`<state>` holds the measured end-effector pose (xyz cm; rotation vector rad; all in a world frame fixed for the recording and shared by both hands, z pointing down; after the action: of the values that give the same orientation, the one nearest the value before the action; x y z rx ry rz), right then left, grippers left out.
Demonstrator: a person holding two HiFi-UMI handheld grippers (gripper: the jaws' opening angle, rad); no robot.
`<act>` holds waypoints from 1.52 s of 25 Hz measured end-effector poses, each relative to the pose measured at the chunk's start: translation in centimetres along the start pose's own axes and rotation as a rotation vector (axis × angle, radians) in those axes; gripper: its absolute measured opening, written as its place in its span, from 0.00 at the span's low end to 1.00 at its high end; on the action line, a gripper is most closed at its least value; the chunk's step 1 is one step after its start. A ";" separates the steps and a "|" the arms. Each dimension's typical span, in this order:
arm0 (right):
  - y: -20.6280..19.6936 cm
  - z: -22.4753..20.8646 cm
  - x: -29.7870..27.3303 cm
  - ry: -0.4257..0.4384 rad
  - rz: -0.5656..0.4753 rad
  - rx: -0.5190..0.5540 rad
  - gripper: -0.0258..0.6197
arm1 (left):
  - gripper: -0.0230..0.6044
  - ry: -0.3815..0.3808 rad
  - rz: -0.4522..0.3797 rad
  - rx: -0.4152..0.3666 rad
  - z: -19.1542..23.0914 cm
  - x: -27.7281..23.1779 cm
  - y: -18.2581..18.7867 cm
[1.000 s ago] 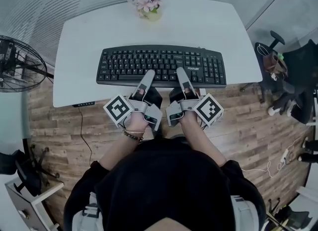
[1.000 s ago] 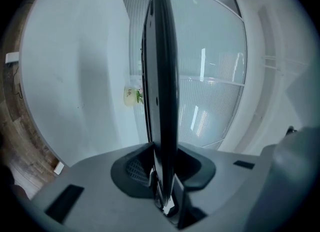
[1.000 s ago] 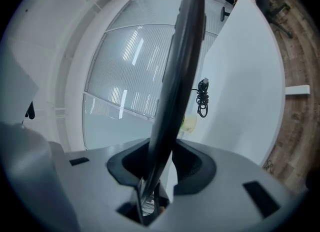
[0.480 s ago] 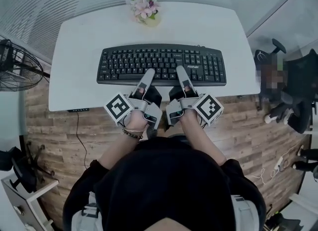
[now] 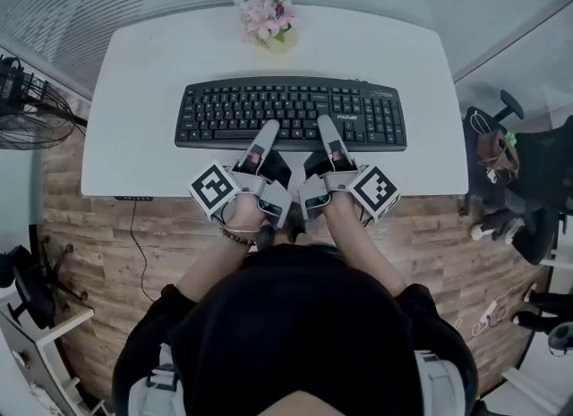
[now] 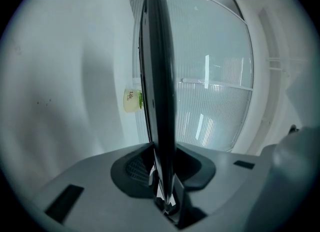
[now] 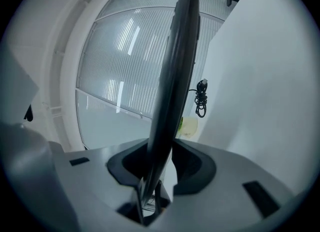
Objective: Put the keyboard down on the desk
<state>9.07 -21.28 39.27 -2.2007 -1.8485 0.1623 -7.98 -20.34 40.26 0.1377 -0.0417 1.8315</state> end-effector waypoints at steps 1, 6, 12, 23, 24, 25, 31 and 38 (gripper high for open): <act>0.1 -0.1 -0.4 -0.001 0.005 -0.003 0.23 | 0.20 0.000 -0.005 -0.001 0.0 -0.3 0.1; 0.3 -0.4 -2.3 0.010 0.028 -0.015 0.23 | 0.20 0.001 -0.025 -0.008 0.4 -1.8 0.4; 0.3 -1.6 -4.3 -0.002 0.056 -0.010 0.23 | 0.20 0.023 -0.040 -0.008 1.4 -3.3 1.0; 0.1 -4.0 -5.5 -0.070 0.081 -0.032 0.23 | 0.20 0.076 -0.037 -0.013 3.4 -4.6 1.5; 0.0 -4.2 -5.4 -0.081 0.079 -0.038 0.23 | 0.20 0.082 -0.035 -0.014 3.6 -4.5 1.5; -0.1 -4.5 -5.3 -0.088 0.078 -0.044 0.23 | 0.20 0.085 -0.032 -0.014 3.8 -4.5 1.5; -0.4 -5.7 -4.2 -0.120 0.075 -0.056 0.23 | 0.20 0.116 -0.011 -0.059 5.2 -3.6 1.5; -0.9 -6.0 -3.8 -0.121 0.069 -0.070 0.22 | 0.20 0.149 -0.005 -0.061 6.1 -2.8 1.7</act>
<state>9.06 -25.67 44.98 -2.3520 -1.8680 0.2534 -8.42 -24.09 46.07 -0.0414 0.0078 1.8285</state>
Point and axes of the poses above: the fingertips, and each gripper's own axes: x backward along the fingers, z to its left, y out of its top, the point moved 8 cm from there along x, backward along the fingers, and after that the axes turned 15 degrees about -z, right-handed, at the moved point
